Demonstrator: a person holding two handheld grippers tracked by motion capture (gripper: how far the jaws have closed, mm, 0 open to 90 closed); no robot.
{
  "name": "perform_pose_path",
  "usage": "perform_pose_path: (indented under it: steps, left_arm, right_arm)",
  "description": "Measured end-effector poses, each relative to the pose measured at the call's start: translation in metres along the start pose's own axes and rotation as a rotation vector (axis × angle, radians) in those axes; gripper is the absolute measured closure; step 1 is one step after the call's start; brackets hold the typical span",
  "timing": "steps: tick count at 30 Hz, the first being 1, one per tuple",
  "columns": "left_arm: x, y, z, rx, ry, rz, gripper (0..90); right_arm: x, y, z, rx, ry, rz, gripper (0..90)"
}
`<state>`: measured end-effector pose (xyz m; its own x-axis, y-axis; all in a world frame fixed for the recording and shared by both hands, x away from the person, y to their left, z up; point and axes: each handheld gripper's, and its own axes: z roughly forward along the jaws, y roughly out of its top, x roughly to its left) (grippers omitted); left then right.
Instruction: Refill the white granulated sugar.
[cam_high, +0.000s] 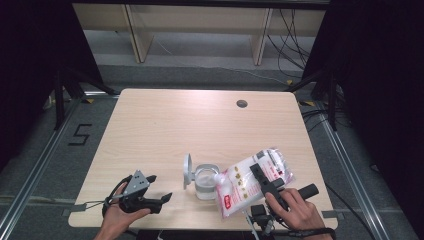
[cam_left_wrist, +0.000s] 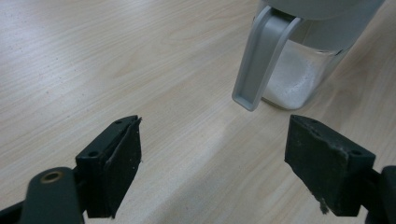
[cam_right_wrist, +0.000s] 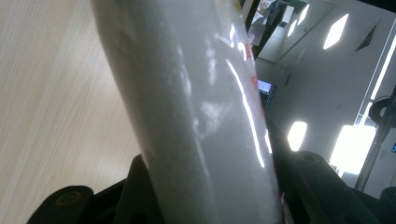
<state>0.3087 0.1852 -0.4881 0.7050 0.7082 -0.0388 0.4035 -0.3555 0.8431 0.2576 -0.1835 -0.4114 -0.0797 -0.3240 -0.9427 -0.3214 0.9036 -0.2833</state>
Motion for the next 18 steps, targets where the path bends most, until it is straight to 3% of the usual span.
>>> perform_pose_path:
  steps: [9,11,13,14,17,18]
  left_arm:
    - [0.0001,-0.0001,0.0001,0.003,0.001,0.001,18.3]
    - [0.0000,0.0000,0.0000,0.002,0.000,0.001,18.3]
    - [0.0001,0.0000,0.0000,0.002,0.000,0.000,18.3]
    - [0.0000,-0.0001,-0.0001,0.000,0.000,-0.001,18.3]
    - [-0.0001,-0.0002,-0.0003,-0.001,0.001,-0.005,18.3]
    - [-0.0001,-0.0002,-0.0002,-0.002,0.002,-0.006,18.3]
  right_arm:
    - [-0.0039,-0.0006,0.0030,-0.011,-0.019,-0.009,63.8]
    - [-0.0012,-0.0022,0.0018,0.005,-0.007,0.012,63.9]
    - [-0.0025,-0.0027,0.0005,0.007,-0.003,-0.016,64.0]
    - [0.0008,-0.0030,-0.0009,0.017,-0.008,0.019,64.0]
    - [-0.0013,-0.0011,-0.0021,-0.006,-0.018,-0.020,64.1]
    - [-0.0001,-0.0006,-0.0029,0.002,-0.008,-0.009,64.1]
